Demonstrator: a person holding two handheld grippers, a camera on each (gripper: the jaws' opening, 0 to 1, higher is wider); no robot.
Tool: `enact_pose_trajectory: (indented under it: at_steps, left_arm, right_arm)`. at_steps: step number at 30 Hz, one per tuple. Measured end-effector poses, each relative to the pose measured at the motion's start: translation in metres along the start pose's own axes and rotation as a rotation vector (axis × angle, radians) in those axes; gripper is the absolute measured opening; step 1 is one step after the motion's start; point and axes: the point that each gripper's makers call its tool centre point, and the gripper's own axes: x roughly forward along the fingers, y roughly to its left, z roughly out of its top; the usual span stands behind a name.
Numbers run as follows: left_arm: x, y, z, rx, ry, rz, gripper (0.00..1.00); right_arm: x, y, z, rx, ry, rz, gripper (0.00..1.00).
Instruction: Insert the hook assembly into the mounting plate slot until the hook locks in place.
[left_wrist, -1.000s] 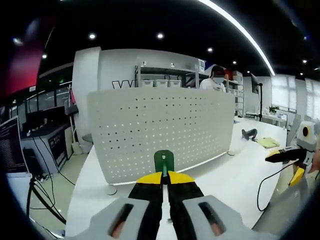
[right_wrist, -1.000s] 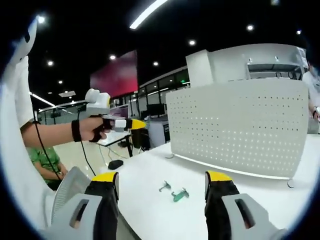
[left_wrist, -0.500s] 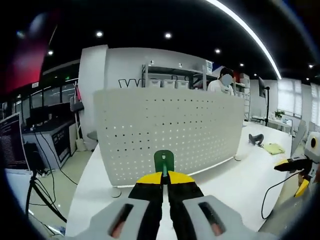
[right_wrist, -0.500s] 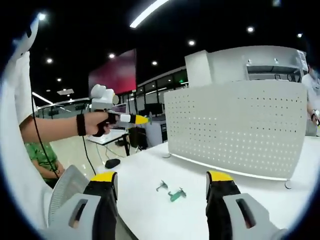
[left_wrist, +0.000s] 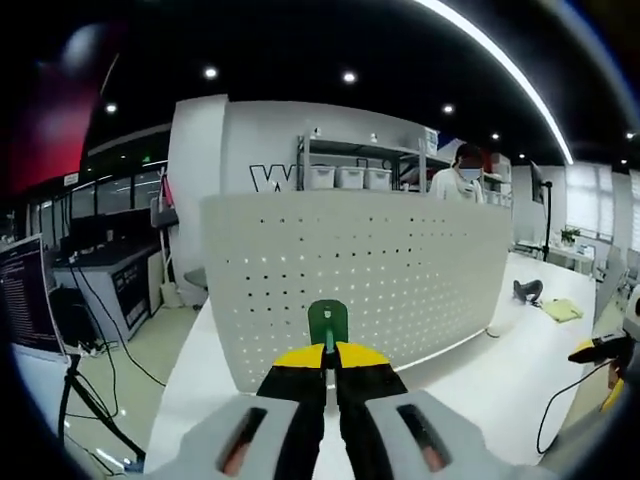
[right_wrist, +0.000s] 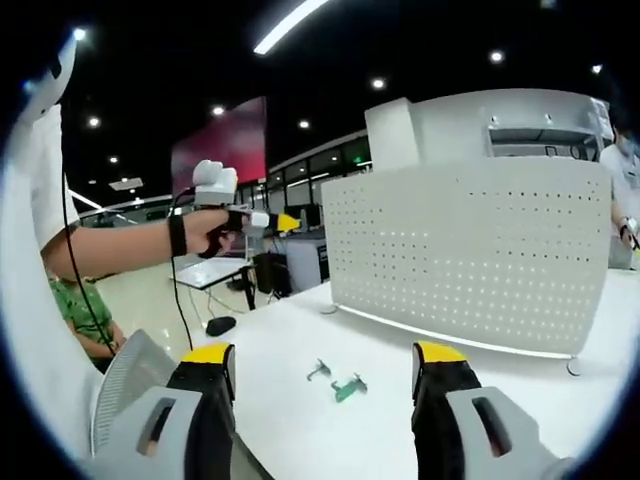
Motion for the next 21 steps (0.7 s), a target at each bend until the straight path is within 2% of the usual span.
enact_pose_trajectory:
  at_steps: [10, 21]
  left_arm:
    - [0.02, 0.008, 0.004, 0.032, -0.011, 0.023, 0.02]
    - [0.033, 0.021, 0.012, 0.042, -0.014, 0.059, 0.02]
  right_arm:
    - [0.003, -0.003, -0.001, -0.01, 0.012, -0.011, 0.78]
    - [0.001, -0.006, -0.005, 0.001, 0.029, -0.022, 0.75]
